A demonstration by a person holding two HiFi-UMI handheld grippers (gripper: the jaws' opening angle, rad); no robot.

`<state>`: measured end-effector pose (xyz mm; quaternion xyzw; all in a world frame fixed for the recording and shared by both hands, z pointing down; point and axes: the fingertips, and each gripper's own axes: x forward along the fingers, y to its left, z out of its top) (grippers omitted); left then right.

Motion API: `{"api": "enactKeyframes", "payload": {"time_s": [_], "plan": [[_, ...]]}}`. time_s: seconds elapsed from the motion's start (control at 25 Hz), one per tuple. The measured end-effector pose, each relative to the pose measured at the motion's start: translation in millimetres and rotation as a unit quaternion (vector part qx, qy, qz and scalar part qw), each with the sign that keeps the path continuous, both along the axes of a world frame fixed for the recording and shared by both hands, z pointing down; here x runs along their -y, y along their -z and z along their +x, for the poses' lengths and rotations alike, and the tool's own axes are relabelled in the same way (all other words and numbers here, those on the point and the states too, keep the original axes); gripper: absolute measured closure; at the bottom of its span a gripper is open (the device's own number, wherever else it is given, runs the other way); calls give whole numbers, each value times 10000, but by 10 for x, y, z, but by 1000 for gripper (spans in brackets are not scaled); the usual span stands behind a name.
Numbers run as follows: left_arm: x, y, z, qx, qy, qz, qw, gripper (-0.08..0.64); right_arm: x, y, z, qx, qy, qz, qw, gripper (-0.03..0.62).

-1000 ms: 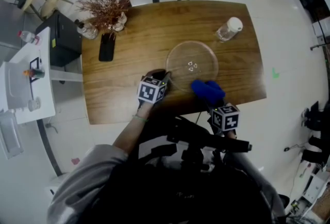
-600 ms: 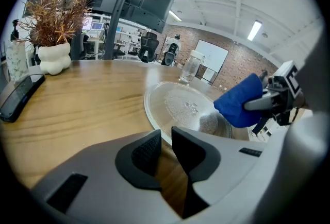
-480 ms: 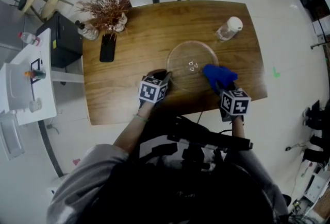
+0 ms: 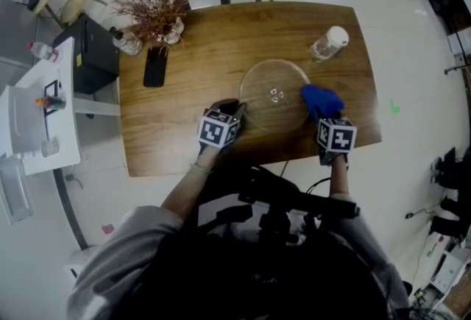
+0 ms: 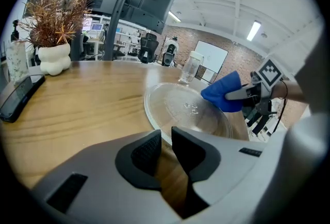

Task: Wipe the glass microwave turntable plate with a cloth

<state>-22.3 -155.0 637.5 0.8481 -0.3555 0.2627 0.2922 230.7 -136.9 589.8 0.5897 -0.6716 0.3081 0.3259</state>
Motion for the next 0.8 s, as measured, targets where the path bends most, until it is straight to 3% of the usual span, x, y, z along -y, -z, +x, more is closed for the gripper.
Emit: {"api": "enactKeyframes", "payload": {"time_s": [0.56, 0.8], "plan": [[24, 0, -16, 168, 14, 262, 9995, 499, -942, -136, -297, 715, -166, -237, 9970, 492], [-47, 31, -24, 196, 95, 468, 9987, 499, -1110, -112, -408, 1048, -418, 40, 9936, 492]]}}
